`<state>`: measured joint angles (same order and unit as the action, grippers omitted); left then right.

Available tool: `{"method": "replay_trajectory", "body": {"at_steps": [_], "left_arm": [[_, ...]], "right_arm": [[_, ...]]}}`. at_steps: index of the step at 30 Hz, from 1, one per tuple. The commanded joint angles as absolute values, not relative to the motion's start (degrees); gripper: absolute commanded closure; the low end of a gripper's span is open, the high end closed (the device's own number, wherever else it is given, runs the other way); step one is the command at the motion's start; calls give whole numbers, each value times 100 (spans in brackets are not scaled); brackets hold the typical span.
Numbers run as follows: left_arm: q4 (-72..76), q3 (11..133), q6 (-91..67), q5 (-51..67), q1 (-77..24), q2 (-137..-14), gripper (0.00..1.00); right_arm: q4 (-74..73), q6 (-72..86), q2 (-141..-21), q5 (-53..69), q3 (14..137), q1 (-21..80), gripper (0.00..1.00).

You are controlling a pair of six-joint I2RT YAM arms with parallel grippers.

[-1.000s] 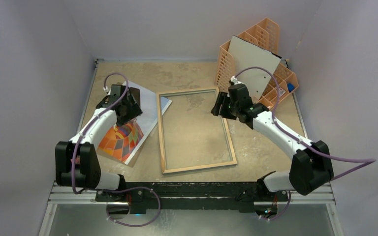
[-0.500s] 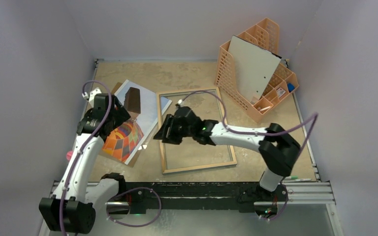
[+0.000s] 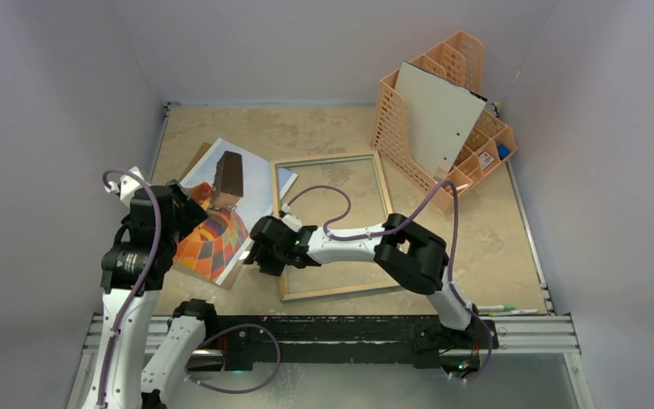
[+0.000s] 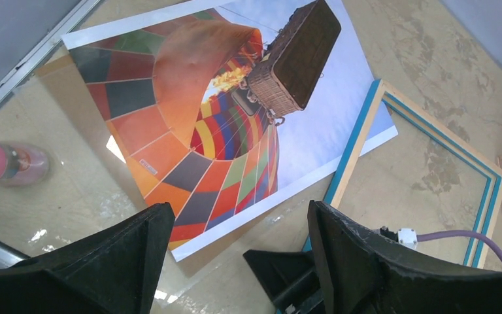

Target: Put the photo into the frame

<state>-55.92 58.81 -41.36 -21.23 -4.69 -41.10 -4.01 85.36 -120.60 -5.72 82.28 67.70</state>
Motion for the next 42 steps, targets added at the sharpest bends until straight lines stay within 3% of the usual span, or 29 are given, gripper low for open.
{"method": "replay_trajectory", "body": {"at_steps": [1, 11, 34, 42], "left_arm": [[-6080, 5915, -4101, -2122, -513, -3804, 21], [-5661, 5031, -4165, -1784, -624, -3611, 21], [-5446, 5261, -4302, -1965, -624, -3770, 21], [-5405, 5158, -4348, -1842, -629, -3774, 21]], "right_arm": [[-715, 8896, -12136, -1272, 8540, 6766, 46], [-165, 9720, -12442, -1091, 7946, 6798, 46], [1958, 9397, -12854, -623, 7197, 6614, 56], [3592, 9184, -12707, -564, 6634, 6504, 67]]}}
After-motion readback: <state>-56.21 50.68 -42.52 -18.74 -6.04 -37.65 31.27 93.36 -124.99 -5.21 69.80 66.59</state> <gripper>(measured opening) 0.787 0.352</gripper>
